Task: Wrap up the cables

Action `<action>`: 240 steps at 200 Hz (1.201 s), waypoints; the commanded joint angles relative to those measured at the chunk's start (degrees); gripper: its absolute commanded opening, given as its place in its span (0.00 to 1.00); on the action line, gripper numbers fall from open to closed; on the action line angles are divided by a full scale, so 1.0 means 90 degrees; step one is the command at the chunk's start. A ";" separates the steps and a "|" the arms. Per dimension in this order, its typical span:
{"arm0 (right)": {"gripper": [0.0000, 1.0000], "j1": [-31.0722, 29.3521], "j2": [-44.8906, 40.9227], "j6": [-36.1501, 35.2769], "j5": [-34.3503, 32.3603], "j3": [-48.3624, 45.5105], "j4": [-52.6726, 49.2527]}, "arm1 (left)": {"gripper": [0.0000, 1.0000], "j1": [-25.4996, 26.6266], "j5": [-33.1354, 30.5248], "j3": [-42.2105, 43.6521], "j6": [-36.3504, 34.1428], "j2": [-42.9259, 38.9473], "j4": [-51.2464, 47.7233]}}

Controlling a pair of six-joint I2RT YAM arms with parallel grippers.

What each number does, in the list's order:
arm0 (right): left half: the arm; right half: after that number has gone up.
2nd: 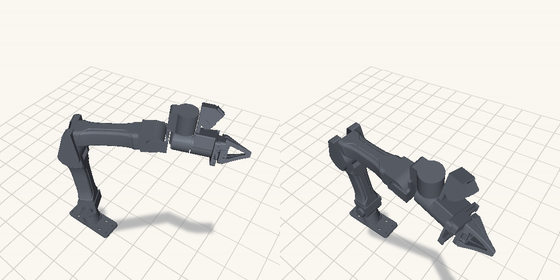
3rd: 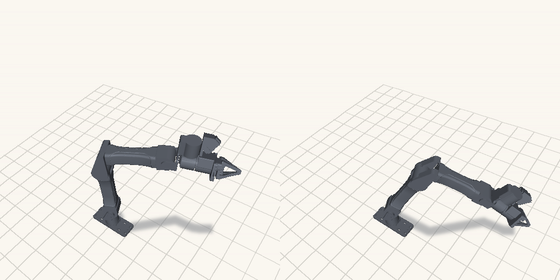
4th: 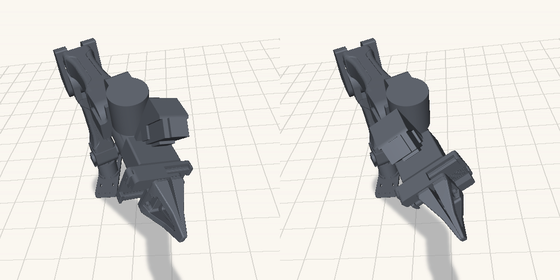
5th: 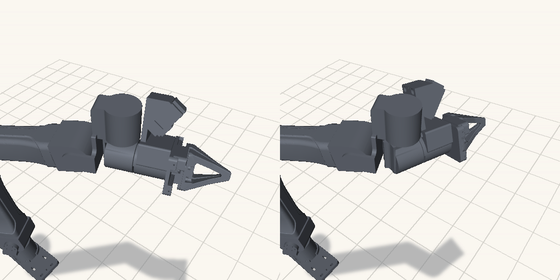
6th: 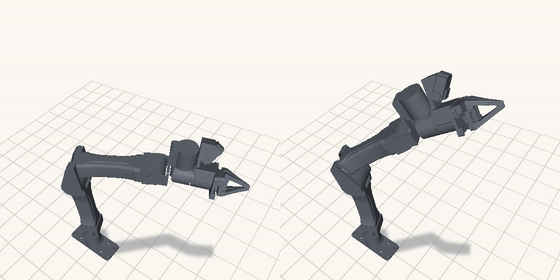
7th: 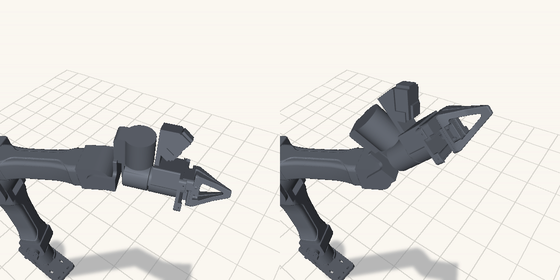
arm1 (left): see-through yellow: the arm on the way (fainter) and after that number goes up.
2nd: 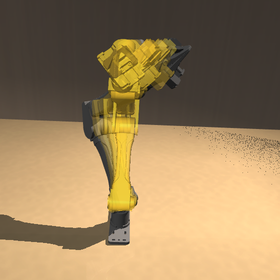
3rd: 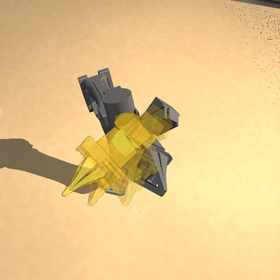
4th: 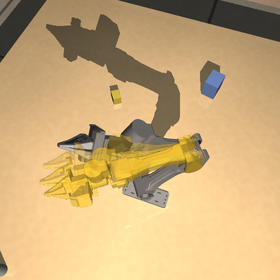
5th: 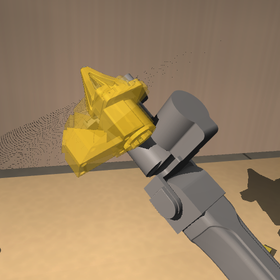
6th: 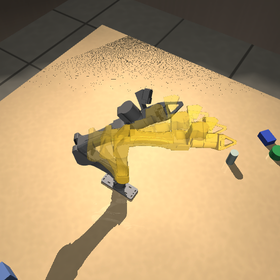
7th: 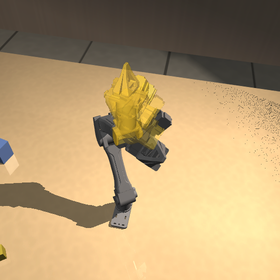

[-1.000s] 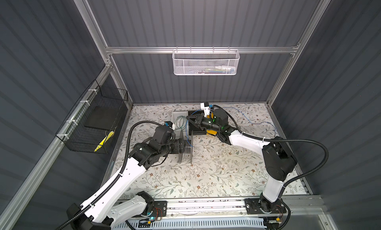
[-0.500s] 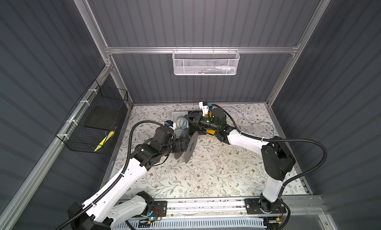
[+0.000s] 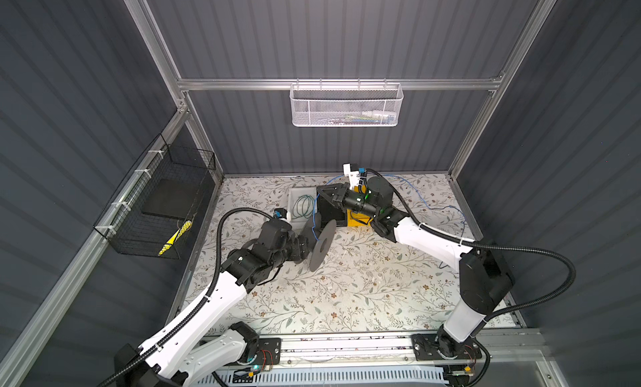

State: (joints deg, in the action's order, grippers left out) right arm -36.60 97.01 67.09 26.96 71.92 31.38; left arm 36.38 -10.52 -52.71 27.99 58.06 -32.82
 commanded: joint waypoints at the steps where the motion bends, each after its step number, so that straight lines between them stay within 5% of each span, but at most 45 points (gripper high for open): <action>1: 0.00 0.0116 -0.0256 -0.0004 0.0000 -0.0083 -0.0036 | 0.78 -0.0100 0.0072 -0.0121 -0.0345 0.0251 0.0219; 43: 0.00 0.0064 -0.0257 -0.0004 0.0039 0.0071 -0.0154 | 0.74 -0.0202 0.0369 -0.0075 -0.0544 0.0805 0.0556; 98: 0.00 0.0064 -0.0046 -0.0008 0.0045 0.0212 -0.0132 | 0.47 -0.0227 0.0630 0.0122 -0.0015 0.1007 0.0905; 177: 0.00 0.0063 0.0316 0.0004 0.0018 0.0417 -0.0059 | 0.23 -0.0225 0.0856 -0.0022 0.0577 0.1019 0.0639; 240: 0.00 0.0029 0.0498 -0.0001 -0.0158 0.0477 -0.0129 | 0.23 -0.0224 0.0995 -0.0085 0.0806 0.1024 0.0488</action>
State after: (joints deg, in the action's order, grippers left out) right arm -35.94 100.03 67.09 26.57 75.13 29.58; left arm 34.72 -2.70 -51.37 33.58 67.72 -26.04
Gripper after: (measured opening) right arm 0.047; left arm 0.209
